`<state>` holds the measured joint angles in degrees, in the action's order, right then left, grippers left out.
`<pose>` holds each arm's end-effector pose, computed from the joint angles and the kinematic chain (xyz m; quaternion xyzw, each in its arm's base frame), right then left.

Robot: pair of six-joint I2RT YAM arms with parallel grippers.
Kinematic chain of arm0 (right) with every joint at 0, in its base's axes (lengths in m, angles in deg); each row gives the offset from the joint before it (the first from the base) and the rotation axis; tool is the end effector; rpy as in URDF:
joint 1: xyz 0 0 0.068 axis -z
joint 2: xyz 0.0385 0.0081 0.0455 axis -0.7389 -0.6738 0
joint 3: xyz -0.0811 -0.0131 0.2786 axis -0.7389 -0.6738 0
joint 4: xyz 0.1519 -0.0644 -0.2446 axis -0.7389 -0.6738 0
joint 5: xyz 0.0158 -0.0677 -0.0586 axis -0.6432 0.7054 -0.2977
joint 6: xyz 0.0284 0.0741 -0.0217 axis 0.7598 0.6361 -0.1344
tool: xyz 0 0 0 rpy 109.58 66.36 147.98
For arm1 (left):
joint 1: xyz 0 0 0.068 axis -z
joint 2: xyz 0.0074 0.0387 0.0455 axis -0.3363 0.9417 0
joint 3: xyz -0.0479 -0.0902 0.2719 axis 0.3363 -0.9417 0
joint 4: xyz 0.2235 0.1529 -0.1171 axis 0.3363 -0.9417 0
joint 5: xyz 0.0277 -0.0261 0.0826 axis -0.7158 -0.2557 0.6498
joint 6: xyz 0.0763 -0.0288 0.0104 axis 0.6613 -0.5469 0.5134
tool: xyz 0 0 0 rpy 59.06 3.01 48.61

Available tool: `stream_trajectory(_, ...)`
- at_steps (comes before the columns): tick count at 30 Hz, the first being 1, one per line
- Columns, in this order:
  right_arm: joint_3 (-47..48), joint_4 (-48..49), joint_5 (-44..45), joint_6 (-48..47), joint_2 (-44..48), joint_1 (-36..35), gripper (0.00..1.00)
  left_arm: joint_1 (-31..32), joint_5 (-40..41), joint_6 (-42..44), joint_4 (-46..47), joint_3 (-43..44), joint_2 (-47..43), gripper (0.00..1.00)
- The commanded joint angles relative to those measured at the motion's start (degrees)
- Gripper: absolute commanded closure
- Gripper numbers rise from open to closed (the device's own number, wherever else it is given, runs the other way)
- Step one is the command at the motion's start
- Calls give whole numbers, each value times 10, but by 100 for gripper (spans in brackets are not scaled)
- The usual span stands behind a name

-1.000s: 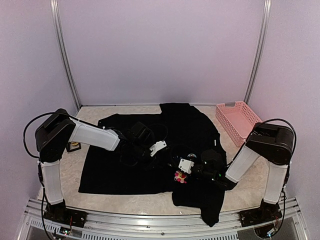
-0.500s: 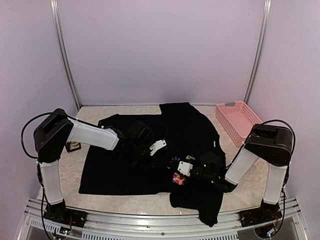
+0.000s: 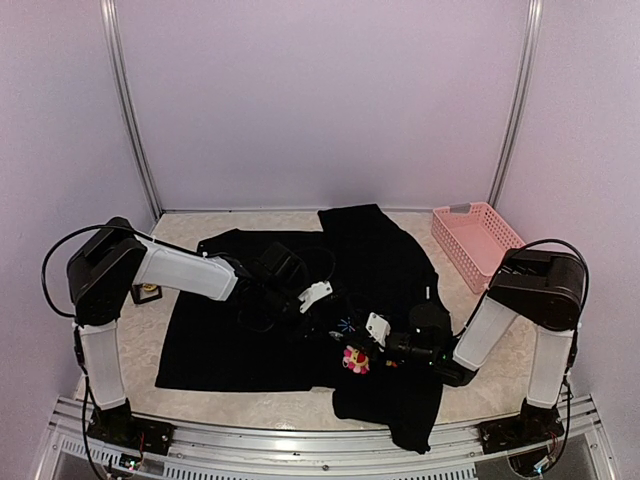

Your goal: Pin the brooch onto the clothing

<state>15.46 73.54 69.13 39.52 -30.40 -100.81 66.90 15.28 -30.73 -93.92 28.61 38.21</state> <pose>0.1932 0.2845 0.0666 -0.4719 0.6292 0.3037 0.5377 0.2752 -0.3538 0.1058 0.5456 0.7381 -0.3360 0.2115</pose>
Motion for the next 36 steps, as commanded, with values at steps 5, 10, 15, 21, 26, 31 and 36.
stream_trajectory(5, 6, 48, -70, 47, -5, 17, 100, 0, 13, 17, 12, -19, -51, 78)
stream_trajectory(10, 8, 48, -86, 58, -3, 24, 100, 3, 3, 28, 23, -32, -68, 73)
stream_trajectory(15, 9, 46, -90, 63, 2, 25, 100, 8, -2, 29, 28, -26, -63, 74)
stream_trajectory(21, 11, 45, -103, 59, 7, 27, 100, 19, 2, 35, 34, -20, -53, 82)
stream_trajectory(26, 10, 40, -107, 54, 11, 27, 100, 21, -2, 41, 28, -16, -51, 100)
stream_trajectory(31, 6, 22, -97, 54, 21, 31, 100, 19, -2, 40, 19, -17, -62, 100)
stream_trajectory(36, -4, -29, -106, 45, 43, 38, 79, 17, 1, 41, 3, -14, -74, 100)
